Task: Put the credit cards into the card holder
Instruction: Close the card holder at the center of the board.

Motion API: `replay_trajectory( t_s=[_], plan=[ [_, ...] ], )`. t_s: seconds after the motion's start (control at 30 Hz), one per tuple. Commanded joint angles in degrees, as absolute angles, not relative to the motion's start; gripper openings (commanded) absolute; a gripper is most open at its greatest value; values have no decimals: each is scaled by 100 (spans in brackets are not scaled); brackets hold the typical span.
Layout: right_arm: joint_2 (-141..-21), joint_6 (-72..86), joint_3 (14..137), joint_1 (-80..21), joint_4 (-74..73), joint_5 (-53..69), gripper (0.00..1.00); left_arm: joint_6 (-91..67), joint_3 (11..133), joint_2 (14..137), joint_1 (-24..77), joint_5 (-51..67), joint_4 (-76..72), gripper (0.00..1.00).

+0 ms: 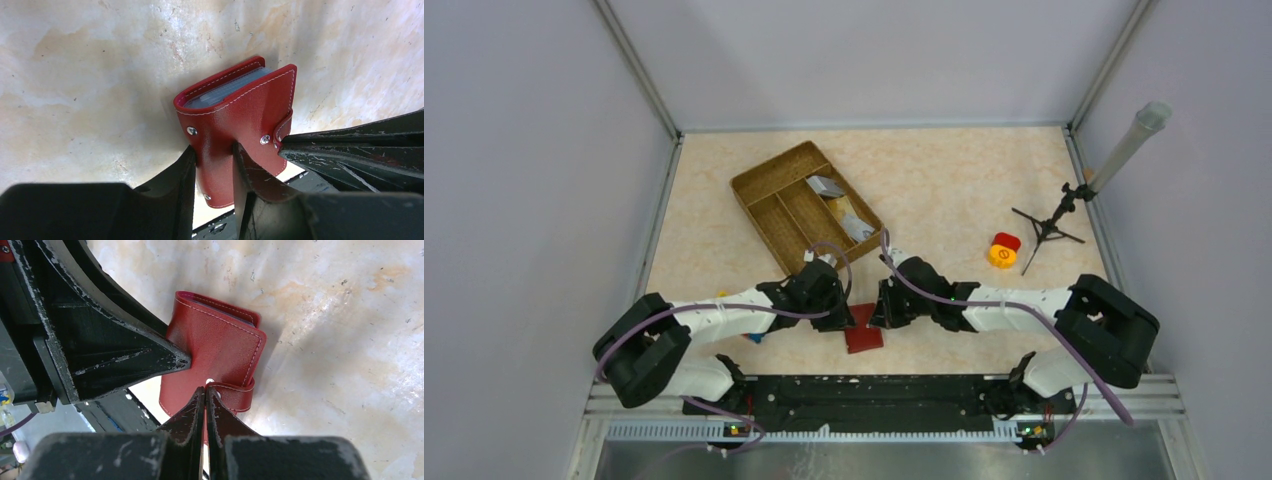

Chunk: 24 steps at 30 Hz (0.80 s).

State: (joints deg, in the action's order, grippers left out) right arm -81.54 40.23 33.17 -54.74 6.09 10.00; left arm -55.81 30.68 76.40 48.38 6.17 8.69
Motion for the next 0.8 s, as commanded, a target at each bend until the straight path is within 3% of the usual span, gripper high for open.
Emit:
replay_trajectory(
  t_s=[0.0,0.43,0.77],
  plan=[
    [-8192,4104,3573,-5583,1035,948,0,-5425,2900,7902,4928,195,1698,31],
    [-7884,3931,3535,-5675,808,533,0,-5440,2930,7808,4939,140,1712,30],
    [-8220,4041,3542,-5682,1239,665,0,-5526,2856,7675,4942,190,1629,53]
  ],
)
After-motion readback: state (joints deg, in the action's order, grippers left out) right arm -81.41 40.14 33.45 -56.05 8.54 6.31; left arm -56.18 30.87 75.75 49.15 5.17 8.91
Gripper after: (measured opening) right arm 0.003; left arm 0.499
